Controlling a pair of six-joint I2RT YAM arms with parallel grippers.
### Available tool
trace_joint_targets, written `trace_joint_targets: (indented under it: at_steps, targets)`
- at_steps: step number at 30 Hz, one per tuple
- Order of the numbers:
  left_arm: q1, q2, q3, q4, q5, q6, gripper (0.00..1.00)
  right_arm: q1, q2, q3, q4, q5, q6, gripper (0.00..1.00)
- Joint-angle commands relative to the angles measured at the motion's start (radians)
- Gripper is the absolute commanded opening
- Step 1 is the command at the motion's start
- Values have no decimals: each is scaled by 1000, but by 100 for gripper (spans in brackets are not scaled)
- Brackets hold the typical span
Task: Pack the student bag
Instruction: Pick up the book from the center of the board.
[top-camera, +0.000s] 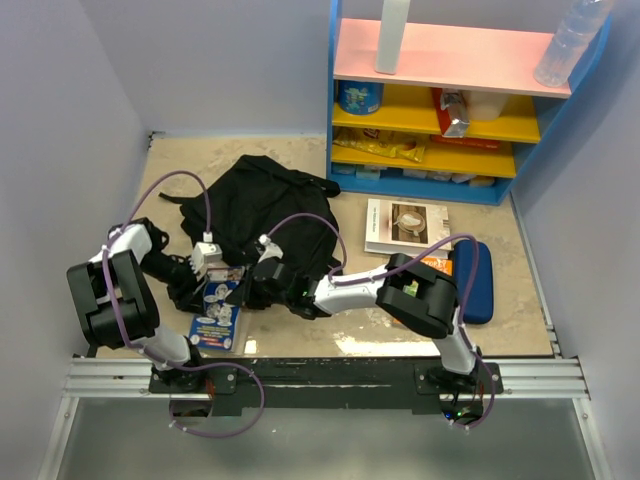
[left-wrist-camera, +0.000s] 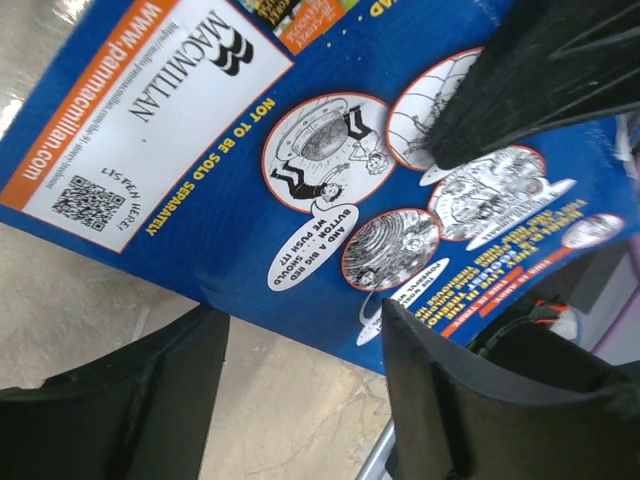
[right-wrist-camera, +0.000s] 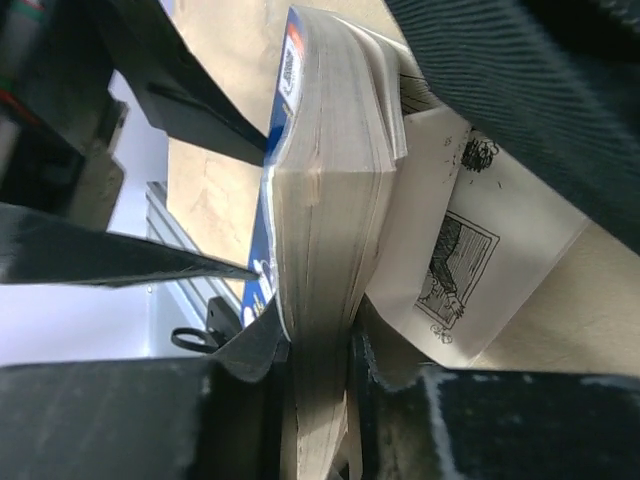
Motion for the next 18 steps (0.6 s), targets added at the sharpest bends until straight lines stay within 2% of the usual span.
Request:
trace_joint_targets:
  at_steps: [1, 2, 3, 6, 10, 12, 15, 16, 18]
  targets:
    - [3, -68, 129, -100, 142, -61, 75, 9, -100, -28, 61, 26, -17, 0]
    - [10, -80, 157, -100, 127, -89, 80, 9, -155, -35, 60, 30, -34, 0]
    - [29, -96, 186, -100, 118, -98, 90, 9, -182, -40, 17, 30, -46, 0]
    - [81, -128, 320, -100, 102, -150, 100, 11, -315, -103, 9, 20, -83, 0]
    - [122, -84, 490, -97, 105, -225, 100, 9, -452, -157, 35, -43, -148, 0]
    - [147, -67, 527, -98, 147, -264, 100, 11, -543, -175, 32, -45, -194, 0]
    - [152, -50, 559, -98, 210, -298, 100, 11, -654, -174, -53, 19, -282, 0]
    - [146, -53, 558, -98, 226, -299, 100, 11, -748, -175, -81, 97, -302, 0]
    - [81, -68, 533, -94, 222, -301, 100, 11, -847, -181, -173, 176, -357, 0]
